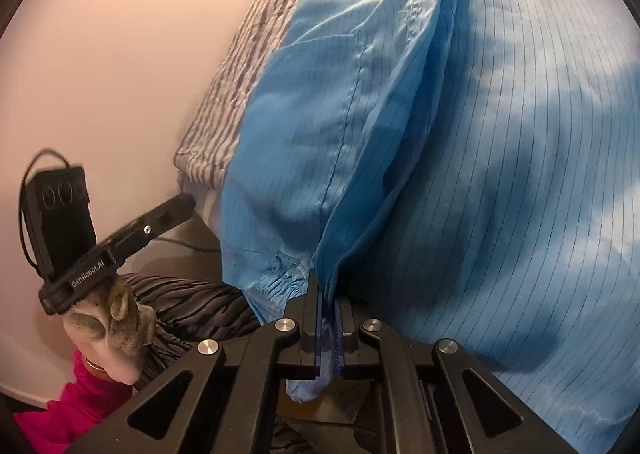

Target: Fold large clothes

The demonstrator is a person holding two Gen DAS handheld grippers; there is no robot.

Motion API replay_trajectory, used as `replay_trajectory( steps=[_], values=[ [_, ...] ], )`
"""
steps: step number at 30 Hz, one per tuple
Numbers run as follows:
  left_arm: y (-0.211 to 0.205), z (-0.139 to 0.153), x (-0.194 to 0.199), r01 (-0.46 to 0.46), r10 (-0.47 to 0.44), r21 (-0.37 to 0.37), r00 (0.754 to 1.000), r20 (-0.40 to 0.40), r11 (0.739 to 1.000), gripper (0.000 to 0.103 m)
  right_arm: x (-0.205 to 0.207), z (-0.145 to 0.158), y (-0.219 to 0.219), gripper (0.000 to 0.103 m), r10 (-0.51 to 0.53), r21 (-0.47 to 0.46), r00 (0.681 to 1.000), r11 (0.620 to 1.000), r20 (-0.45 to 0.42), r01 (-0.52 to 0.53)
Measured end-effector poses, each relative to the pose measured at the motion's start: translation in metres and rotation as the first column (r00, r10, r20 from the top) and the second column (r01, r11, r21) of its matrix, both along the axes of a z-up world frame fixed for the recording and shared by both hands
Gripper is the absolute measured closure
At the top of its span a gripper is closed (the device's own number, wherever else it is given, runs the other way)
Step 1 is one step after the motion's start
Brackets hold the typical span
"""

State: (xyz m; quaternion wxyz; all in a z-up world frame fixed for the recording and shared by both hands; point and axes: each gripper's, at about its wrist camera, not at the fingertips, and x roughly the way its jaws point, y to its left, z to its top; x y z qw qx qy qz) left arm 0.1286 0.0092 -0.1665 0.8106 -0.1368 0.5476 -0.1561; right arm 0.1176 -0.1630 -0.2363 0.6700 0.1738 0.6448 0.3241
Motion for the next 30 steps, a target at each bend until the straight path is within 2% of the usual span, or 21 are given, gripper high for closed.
replay_trajectory(
  steps=[4, 5, 6, 8, 10, 12, 14, 16, 17, 20, 22, 24, 28, 30],
  values=[
    [-0.021, -0.032, 0.008, 0.055, -0.048, 0.126, 0.997, -0.059, 0.990, 0.102, -0.006, 0.002, 0.002, 0.097, 0.015, -0.062, 0.999, 0.998, 0.035, -0.013],
    [-0.022, -0.037, 0.006, 0.055, -0.046, 0.124, 0.996, -0.070, 0.991, 0.103, -0.006, 0.004, 0.005, 0.094, 0.014, -0.073, 0.999, 0.997, 0.042, -0.011],
    [-0.022, -0.035, 0.005, 0.053, -0.045, 0.121, 0.996, -0.071, 0.991, 0.103, -0.008, 0.007, 0.004, 0.085, 0.018, -0.079, 0.999, 0.997, 0.047, -0.014],
    [-0.021, -0.022, 0.005, 0.039, -0.035, 0.083, 0.998, -0.051, 0.996, 0.103, -0.013, 0.017, 0.005, 0.069, 0.018, -0.082, 0.996, 0.997, 0.088, -0.011],
    [-0.024, -0.002, 0.006, 0.029, -0.029, 0.024, 1.000, -0.012, 0.999, 0.103, -0.019, 0.035, -0.001, 0.067, 0.027, -0.074, 0.987, 0.997, 0.156, -0.016],
    [-0.035, 0.022, 0.010, 0.041, -0.041, 0.007, 0.998, 0.057, 0.999, 0.102, -0.021, 0.053, -0.010, 0.065, 0.034, -0.070, 0.974, 0.997, 0.225, -0.019],
    [-0.047, 0.038, 0.017, 0.059, -0.059, 0.002, 0.992, 0.109, 0.998, 0.102, -0.025, 0.071, -0.027, 0.064, 0.032, -0.106, 0.953, 0.994, 0.300, 0.001],
    [-0.064, 0.052, 0.024, 0.090, -0.088, -0.004, 0.983, 0.162, 0.996, 0.100, -0.031, 0.087, -0.050, 0.057, 0.004, -0.158, 0.920, 0.985, 0.391, 0.062],
    [-0.069, 0.057, 0.028, 0.099, -0.096, -0.010, 0.980, 0.175, 0.995, 0.095, -0.033, 0.093, -0.063, 0.051, -0.016, -0.167, 0.902, 0.981, 0.431, 0.097],
    [-0.093, 0.069, 0.047, 0.139, -0.133, -0.011, 0.969, 0.207, 0.990, 0.075, -0.034, 0.110, -0.105, 0.049, -0.117, -0.199, 0.845, 0.947, 0.521, 0.254],
    [-0.112, 0.076, 0.056, 0.176, -0.176, 0.019, 0.959, 0.221, 0.984, 0.073, -0.034, 0.124, -0.141, 0.044, -0.209, -0.180, 0.800, 0.913, 0.562, 0.366],
    [-0.128, 0.083, 0.066, 0.204, -0.202, 0.016, 0.951, 0.233, 0.979, 0.073, -0.029, 0.134, -0.177, 0.027, -0.279, -0.189, 0.769, 0.869, 0.575, 0.457],
    [-0.155, 0.089, 0.087, 0.247, -0.242, 0.014, 0.936, 0.255, 0.969, 0.073, -0.021, 0.144, -0.243, 0.031, -0.302, -0.273, 0.771, 0.811, 0.561, 0.517],
    [-0.162, 0.086, 0.094, 0.268, -0.257, -0.014, 0.935, 0.243, 0.963, 0.073, -0.020, 0.145, -0.269, 0.037, -0.340, -0.261, 0.756, 0.793, 0.560, 0.550]
  ],
)
